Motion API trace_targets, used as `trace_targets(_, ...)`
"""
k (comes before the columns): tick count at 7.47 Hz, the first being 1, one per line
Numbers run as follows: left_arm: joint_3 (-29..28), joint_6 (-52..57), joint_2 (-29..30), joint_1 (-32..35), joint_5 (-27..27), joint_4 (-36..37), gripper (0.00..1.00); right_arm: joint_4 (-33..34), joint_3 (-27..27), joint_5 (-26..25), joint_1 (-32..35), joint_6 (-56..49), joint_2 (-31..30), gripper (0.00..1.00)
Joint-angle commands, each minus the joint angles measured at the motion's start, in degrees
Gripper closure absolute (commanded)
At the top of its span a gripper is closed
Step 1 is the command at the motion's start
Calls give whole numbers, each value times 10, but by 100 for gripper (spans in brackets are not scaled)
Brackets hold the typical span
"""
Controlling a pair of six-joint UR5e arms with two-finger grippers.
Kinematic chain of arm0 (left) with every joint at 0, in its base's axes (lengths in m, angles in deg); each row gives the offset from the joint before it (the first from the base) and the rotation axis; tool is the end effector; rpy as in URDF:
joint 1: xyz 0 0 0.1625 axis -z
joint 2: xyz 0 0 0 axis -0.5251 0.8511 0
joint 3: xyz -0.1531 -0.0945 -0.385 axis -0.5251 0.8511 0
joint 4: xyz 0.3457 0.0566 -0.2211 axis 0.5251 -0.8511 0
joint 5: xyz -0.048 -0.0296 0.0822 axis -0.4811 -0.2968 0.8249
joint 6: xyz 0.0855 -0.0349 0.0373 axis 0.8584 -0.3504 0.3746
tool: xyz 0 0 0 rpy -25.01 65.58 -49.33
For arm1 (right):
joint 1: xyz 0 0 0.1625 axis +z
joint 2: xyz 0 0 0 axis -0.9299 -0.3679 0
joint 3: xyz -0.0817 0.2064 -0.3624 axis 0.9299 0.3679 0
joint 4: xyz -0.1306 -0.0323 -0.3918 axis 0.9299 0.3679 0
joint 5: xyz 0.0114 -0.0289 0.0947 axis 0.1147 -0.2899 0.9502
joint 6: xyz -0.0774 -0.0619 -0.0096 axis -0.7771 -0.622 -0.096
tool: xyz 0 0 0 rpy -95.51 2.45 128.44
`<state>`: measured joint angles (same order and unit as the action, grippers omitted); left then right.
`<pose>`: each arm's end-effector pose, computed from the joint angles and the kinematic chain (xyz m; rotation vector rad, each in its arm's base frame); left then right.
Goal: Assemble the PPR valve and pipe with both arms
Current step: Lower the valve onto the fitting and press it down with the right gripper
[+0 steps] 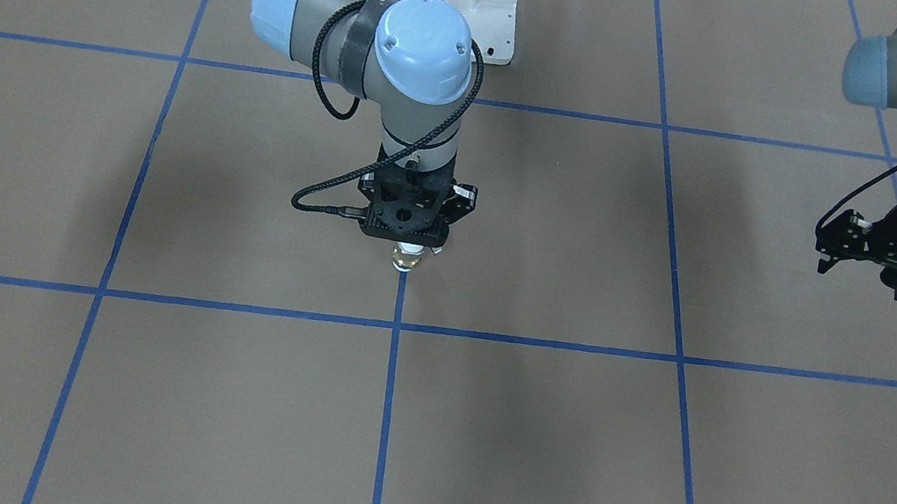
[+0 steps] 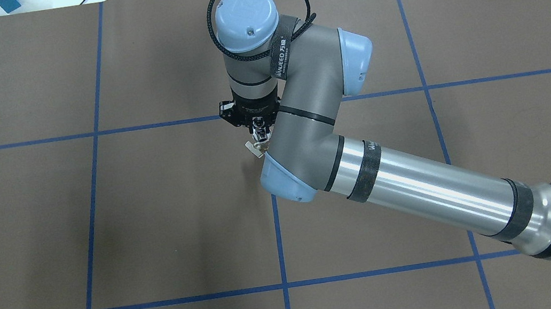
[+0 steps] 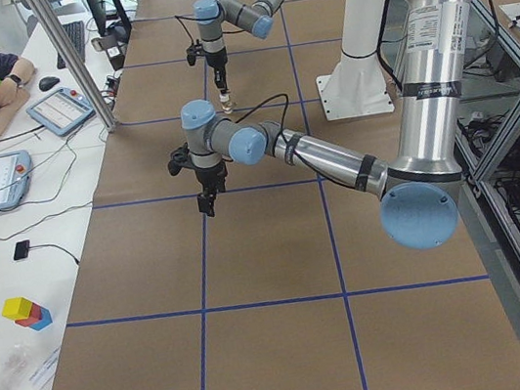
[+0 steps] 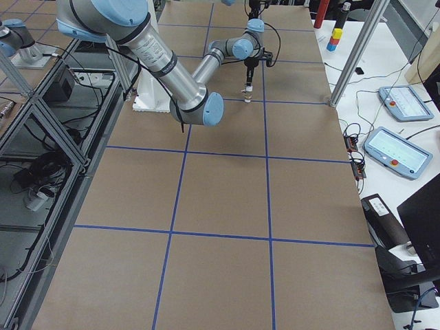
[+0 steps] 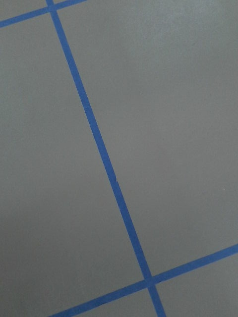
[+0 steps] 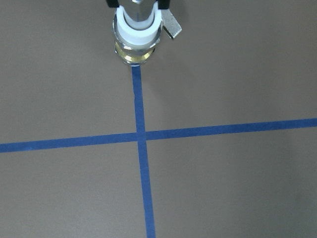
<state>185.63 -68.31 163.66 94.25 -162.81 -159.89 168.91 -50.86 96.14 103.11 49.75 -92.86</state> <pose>0.1808 -0.5257 0.4611 0.1911 0.6583 0.3038 -0.5731 -0.5096 0.1266 -0.0306 -0.8092 0.0849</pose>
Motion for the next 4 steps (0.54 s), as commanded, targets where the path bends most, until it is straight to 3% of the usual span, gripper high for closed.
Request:
trace_targets(1,0,0,0,0,0,0,0,-1,-1,0,0,3,-2,72)
trace_targets(4,0,0,0,0,0,0,0,0,-4,0,0,4,-7,47)
